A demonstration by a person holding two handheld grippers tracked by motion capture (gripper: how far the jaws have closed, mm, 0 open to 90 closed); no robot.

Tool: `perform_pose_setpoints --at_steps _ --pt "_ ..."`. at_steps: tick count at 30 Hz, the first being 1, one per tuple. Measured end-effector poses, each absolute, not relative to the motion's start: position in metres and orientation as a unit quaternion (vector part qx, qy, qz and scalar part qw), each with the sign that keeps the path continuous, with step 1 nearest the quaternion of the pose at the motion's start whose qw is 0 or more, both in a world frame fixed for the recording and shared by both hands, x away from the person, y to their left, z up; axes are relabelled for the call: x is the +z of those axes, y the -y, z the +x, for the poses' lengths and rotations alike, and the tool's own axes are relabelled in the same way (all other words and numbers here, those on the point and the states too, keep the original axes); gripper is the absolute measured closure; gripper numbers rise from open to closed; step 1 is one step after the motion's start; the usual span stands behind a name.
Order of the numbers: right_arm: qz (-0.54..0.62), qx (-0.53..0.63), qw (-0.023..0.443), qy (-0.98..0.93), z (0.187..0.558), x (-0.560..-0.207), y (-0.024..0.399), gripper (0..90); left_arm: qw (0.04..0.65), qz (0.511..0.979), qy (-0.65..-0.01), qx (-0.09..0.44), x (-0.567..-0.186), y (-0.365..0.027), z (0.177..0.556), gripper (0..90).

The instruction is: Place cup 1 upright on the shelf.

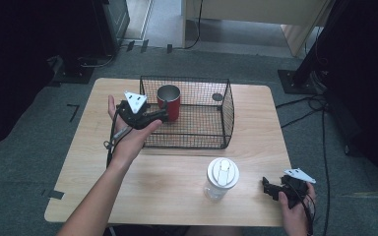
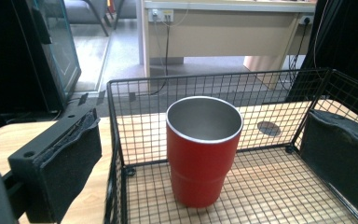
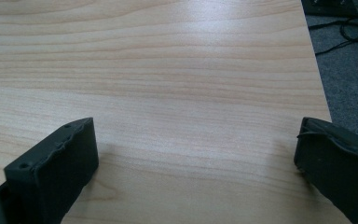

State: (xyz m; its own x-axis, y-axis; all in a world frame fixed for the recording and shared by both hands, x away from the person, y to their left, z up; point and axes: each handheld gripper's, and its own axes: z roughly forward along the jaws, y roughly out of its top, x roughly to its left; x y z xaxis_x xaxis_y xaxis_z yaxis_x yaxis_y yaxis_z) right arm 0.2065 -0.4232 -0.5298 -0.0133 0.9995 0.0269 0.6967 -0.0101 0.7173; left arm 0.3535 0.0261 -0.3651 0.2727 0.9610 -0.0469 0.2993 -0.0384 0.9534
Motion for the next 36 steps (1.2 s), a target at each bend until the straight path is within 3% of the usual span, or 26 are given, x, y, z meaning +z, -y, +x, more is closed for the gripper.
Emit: perform_pose_setpoints --at_steps 15,36 --pt "0.651 0.286 0.265 -0.652 0.206 -0.53 0.423 0.0 0.484 0.644 -0.501 0.315 -0.384 -0.054 0.308 0.0" --pt "0.65 0.286 0.265 -0.653 0.206 -0.53 0.423 0.0 0.438 0.651 -0.525 0.328 -0.438 -0.113 0.274 0.0"
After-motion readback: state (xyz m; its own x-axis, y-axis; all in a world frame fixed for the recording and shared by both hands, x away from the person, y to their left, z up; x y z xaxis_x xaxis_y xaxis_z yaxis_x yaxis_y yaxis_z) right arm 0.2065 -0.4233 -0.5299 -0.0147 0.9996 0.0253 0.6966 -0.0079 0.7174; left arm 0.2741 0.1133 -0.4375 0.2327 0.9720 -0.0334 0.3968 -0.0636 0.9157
